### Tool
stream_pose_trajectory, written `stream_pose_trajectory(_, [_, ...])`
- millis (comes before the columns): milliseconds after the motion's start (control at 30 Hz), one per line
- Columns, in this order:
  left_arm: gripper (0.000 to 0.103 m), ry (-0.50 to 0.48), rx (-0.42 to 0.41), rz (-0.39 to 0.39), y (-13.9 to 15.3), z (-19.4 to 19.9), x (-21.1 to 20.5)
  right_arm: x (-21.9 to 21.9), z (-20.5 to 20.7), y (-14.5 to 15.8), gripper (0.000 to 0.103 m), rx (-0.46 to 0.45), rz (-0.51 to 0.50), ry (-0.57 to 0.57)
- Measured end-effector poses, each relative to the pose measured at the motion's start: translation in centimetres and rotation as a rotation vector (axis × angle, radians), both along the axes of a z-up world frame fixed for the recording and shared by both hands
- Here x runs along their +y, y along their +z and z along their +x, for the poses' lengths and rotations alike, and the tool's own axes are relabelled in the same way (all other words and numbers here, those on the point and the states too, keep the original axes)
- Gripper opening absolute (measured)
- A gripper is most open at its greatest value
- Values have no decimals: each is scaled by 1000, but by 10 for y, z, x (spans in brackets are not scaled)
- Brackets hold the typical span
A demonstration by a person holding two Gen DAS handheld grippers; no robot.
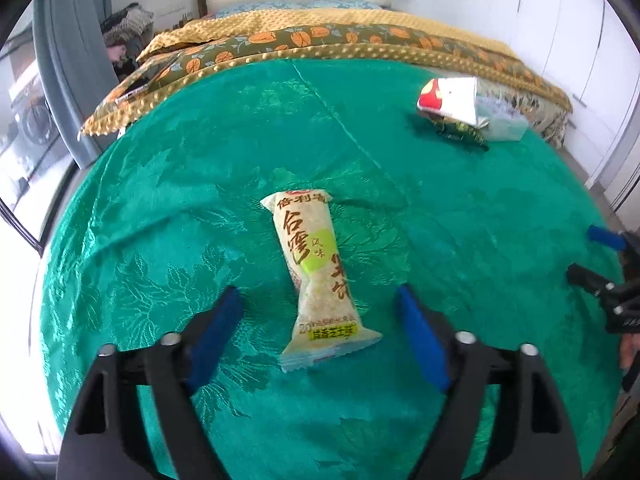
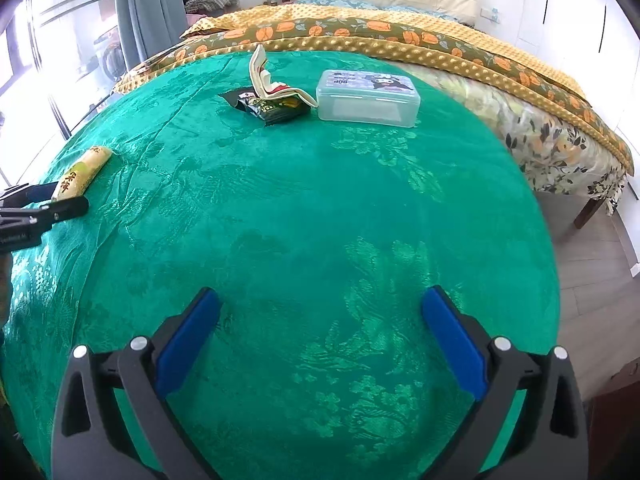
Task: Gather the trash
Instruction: 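Grasp the cream snack wrapper with the left tool, then set it down, then grasp the red-white paper cup with the right tool while the left tool regrasps the cream wrapper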
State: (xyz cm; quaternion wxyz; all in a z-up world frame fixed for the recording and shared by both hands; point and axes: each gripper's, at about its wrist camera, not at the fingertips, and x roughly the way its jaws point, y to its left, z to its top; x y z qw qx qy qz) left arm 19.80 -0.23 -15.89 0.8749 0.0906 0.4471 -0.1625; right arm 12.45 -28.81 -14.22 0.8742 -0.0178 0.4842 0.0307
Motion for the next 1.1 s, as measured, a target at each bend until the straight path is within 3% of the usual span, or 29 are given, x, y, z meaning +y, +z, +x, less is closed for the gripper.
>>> stream_pose_trajectory(133, [97,-2,14,-21,-3,3,4,1,0,0,98,1,-1,-1])
stream_pose_trajectory(367, [98,-12,14,-3,-5,3,1,12,1,2,98,0,-33,10])
stream_pose_trajectory(433, [98,-12,15,-5,-5,3,2,19,11,4,98,17,-32,42])
stream_pose_trajectory(600, [98,-13,14,-3,-5,3,2,50,65,41,94,-95,-70,148])
stream_pose_trajectory(667, [98,-13,15,-4,-5,3,2,62,98,49,72,-91,-81,173])
stream_pose_trajectory(733, [98,-13,15,-4,-5,3,2,71,127,46,60,-58,-106,179])
stream_pose_trajectory(800, [98,-13,15,-4,-5,3,2,74,156,38,54,-18,-121,163])
stream_pose_trajectory(833, [98,-13,15,-4,-5,3,2,73,163,35,42,-9,-120,154])
stream_pose_trajectory(867, [98,-13,15,-4,-5,3,2,72,172,32,21,4,-104,142])
stream_pose_trajectory(900, [98,-13,15,-4,-5,3,2,70,175,30,13,21,-88,135])
stream_pose_trajectory(933, [98,-13,15,-4,-5,3,2,68,178,28,8,34,-79,123])
stream_pose_trajectory(1033, [98,-13,15,-4,-5,3,2,64,167,46,7,-1,13,92])
stream_pose_trajectory(1100, [98,-13,15,-4,-5,3,2,55,145,69,7,-25,164,58])
